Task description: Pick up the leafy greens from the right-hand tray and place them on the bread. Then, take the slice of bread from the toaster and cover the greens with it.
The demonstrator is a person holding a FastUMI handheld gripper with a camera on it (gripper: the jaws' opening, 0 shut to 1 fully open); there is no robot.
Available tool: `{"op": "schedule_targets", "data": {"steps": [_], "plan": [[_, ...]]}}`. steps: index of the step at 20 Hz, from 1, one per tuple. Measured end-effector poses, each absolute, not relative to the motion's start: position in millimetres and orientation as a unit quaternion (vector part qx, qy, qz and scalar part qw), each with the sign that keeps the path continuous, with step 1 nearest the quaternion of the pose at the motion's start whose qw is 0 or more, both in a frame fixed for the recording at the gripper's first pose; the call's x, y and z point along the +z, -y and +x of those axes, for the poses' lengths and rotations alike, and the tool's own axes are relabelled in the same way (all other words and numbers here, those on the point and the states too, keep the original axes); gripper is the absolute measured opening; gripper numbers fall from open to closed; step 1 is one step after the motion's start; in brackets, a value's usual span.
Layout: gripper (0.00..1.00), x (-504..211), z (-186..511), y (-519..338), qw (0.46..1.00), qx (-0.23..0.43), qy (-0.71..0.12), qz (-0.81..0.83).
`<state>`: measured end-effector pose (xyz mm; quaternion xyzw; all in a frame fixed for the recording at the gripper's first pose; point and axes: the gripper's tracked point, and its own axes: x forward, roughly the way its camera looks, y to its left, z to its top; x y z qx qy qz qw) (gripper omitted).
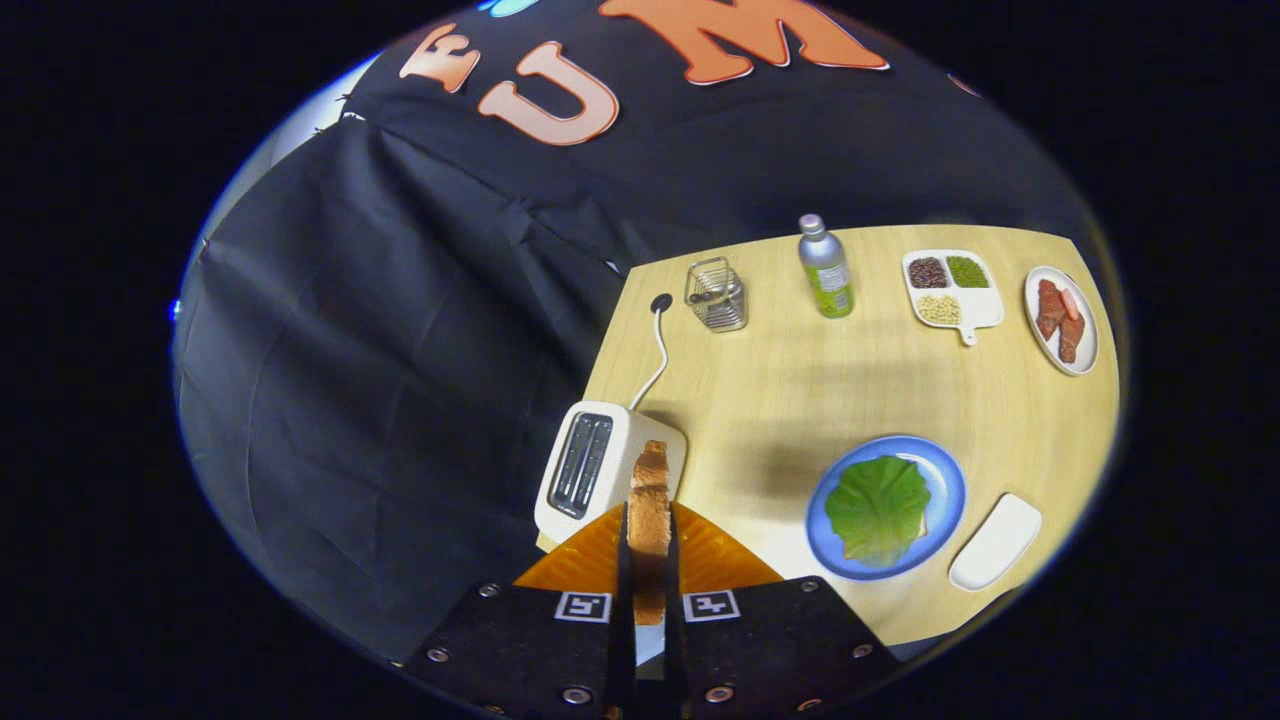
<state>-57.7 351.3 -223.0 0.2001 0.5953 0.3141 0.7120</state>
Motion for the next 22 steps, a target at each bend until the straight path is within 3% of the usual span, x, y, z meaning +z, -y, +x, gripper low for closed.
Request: {"op": "schedule_targets", "data": {"steps": [14, 22], "plan": [[0.12, -359.2, -81.5, -265.4, 0.675, 0.299, -0.626, 0.251], [0.12, -439.2, -69.8, -236.9, 0.665, 0.253, -0.654, 0.258]]}}
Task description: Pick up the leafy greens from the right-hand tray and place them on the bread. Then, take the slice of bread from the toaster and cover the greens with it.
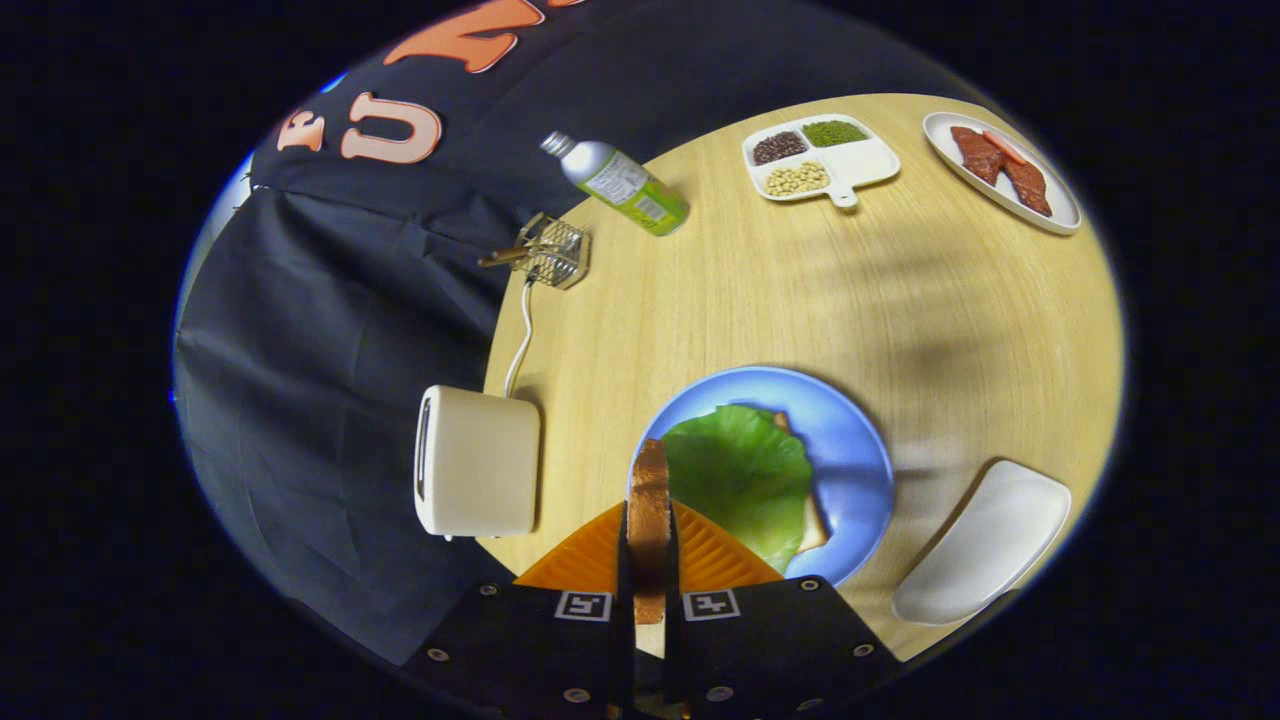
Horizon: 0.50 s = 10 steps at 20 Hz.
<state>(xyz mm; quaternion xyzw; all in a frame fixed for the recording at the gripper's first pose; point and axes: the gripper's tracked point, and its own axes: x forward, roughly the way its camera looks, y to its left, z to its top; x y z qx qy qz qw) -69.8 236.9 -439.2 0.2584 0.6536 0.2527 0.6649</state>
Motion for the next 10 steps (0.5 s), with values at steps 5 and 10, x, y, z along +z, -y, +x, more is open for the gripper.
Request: {"op": "schedule_targets", "data": {"steps": [5, 10], "plan": [[0.13, -473.8, -71.4, -227.6, 0.662, 0.204, -0.667, 0.275], [0.53, -480.1, -68.1, -204.9, 0.711, 0.172, -0.647, 0.214]]}}
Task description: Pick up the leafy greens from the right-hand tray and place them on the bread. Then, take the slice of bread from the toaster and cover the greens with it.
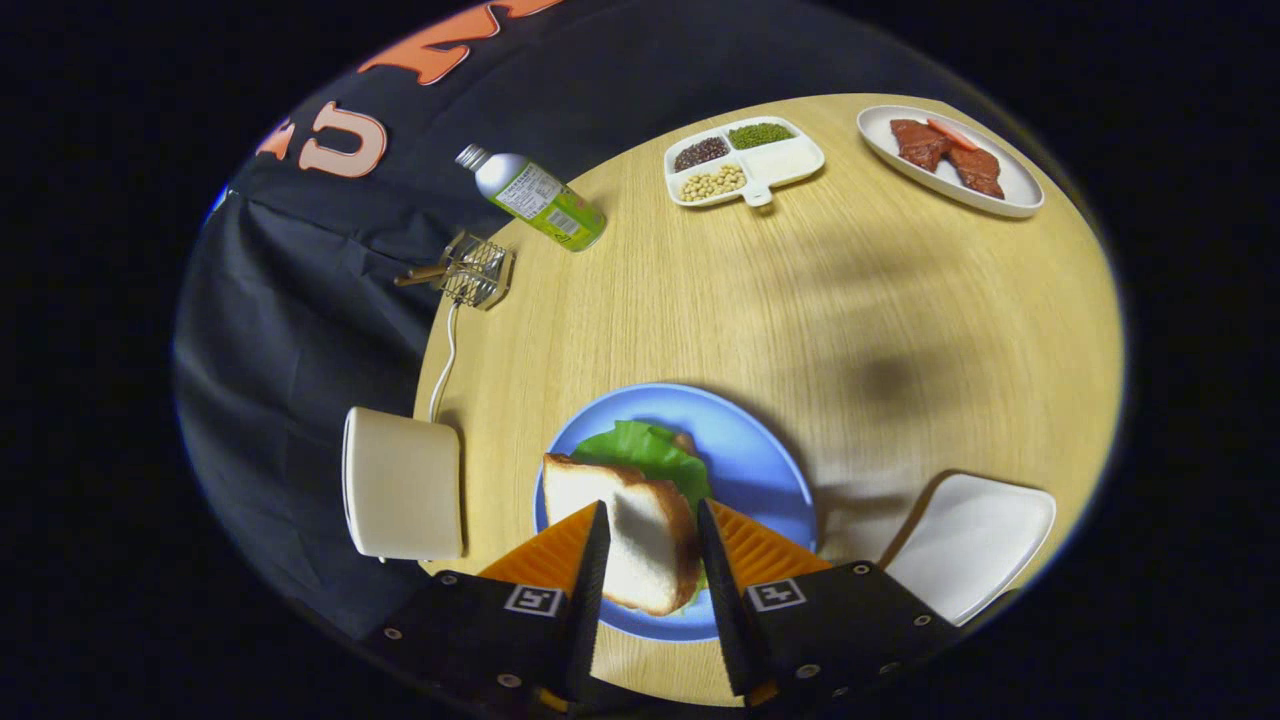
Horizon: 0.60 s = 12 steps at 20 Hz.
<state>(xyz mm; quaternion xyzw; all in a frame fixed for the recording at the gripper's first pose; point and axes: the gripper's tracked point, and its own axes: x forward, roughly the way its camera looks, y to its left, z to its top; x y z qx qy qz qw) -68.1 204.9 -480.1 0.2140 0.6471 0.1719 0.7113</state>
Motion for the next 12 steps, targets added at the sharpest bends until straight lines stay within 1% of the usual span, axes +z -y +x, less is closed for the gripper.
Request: {"op": "schedule_targets", "data": {"steps": [1, 4, 5, 6, 10, 12], "plan": [[0.56, -475.6, -66.4, -199.5, 0.72, 0.166, -0.64, 0.21], [0.8, -442.3, -51.9, -189.3, 0.756, 0.159, -0.6, 0.207], [0.83, -426.8, -46.0, -183.1, 0.773, 0.16, -0.58, 0.2], [0.89, -409.6, -39.4, -176.5, 0.79, 0.16, -0.56, 0.191], [0.96, -331.4, -21.4, -156.8, 0.846, 0.167, -0.484, 0.152], [0.97, -299.9, -18.9, -146.9, 0.862, 0.162, -0.46, 0.138]]}}
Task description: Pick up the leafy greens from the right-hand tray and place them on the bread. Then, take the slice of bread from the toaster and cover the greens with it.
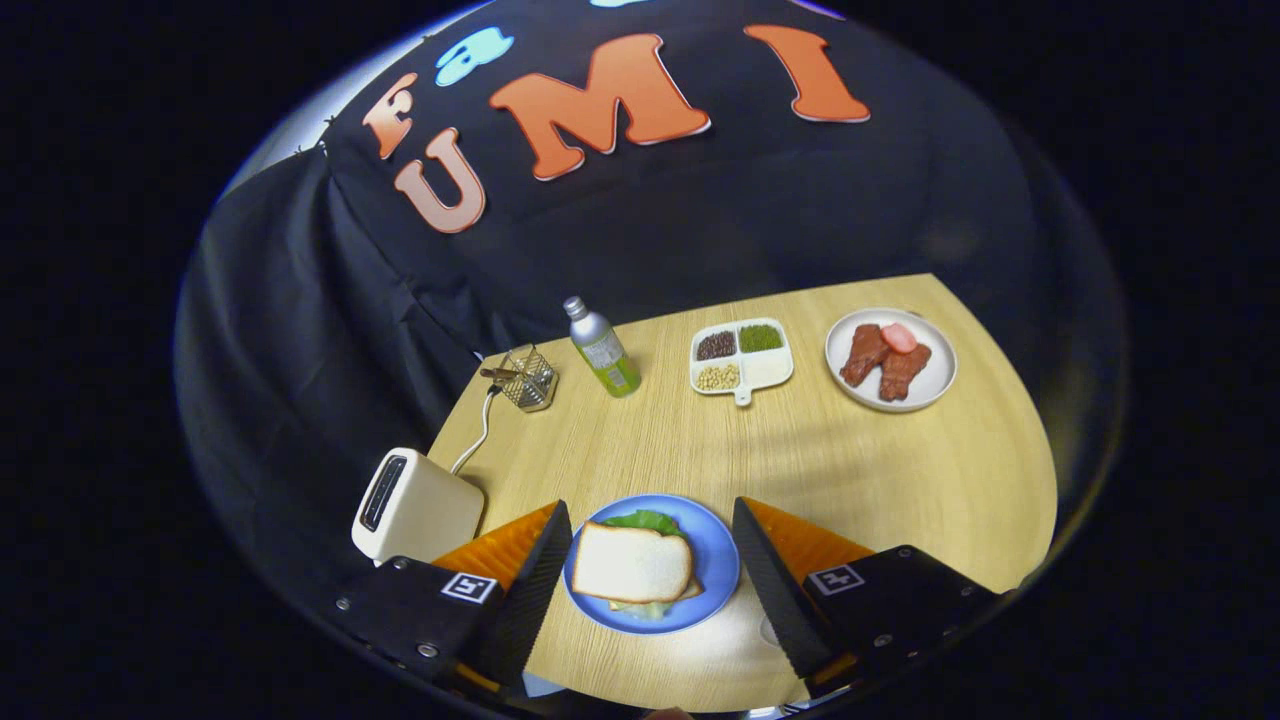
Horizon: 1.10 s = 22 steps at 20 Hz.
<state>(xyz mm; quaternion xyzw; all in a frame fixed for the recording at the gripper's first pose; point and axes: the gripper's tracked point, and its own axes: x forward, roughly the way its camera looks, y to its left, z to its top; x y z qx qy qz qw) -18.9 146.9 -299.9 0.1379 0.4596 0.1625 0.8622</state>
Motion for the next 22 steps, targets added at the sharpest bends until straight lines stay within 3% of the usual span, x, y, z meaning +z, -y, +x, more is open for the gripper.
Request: {"op": "schedule_targets", "data": {"steps": [11, 22], "plan": [[0.98, -151.8, 32.7, -97.5, 0.969, 0.102, -0.222, 0.049], [0.98, -83.4, 51.1, -86.1, 0.993, 0.072, -0.091, -0.003]]}}
